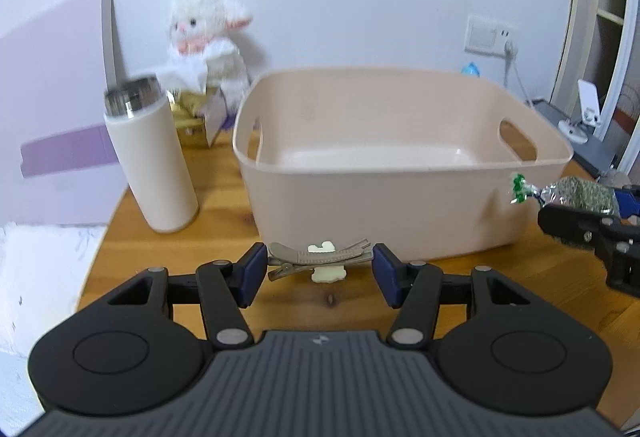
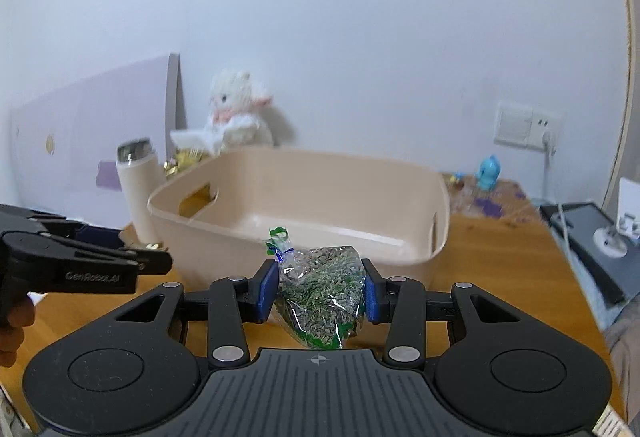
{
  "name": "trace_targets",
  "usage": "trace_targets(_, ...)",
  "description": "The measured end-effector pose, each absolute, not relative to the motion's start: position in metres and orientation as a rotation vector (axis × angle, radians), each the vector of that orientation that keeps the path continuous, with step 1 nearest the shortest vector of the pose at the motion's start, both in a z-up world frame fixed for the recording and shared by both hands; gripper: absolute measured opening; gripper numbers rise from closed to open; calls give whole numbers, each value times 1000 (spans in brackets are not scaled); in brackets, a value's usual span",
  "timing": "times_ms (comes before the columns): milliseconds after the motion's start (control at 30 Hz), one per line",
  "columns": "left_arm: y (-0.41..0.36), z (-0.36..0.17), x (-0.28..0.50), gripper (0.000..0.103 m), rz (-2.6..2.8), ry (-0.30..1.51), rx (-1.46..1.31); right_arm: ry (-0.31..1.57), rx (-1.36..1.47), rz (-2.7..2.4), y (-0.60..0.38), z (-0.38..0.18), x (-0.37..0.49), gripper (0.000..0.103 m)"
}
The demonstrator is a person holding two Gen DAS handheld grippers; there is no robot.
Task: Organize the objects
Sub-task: 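Grasp beige hair clip with left tool while right tool grasps green herb bag, then carry hair clip and herb bag over the basket and open both tools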
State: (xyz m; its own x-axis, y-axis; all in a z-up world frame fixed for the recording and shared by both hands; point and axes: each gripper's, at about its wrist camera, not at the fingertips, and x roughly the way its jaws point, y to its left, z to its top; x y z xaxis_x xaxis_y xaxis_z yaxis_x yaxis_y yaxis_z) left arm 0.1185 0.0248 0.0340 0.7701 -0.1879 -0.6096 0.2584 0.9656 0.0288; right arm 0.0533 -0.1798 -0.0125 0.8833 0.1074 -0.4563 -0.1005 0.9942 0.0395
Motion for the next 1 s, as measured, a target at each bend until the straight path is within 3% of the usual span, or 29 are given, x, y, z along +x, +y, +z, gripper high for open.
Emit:
trace_targets(500, -5, 75, 152, 59, -227, 542, 115, 424, 44, 11, -217, 11, 110, 40)
trace_targets(1000, -40, 30, 235, 59, -193, 686, 173, 583, 20, 7, -213, -33, 171, 40)
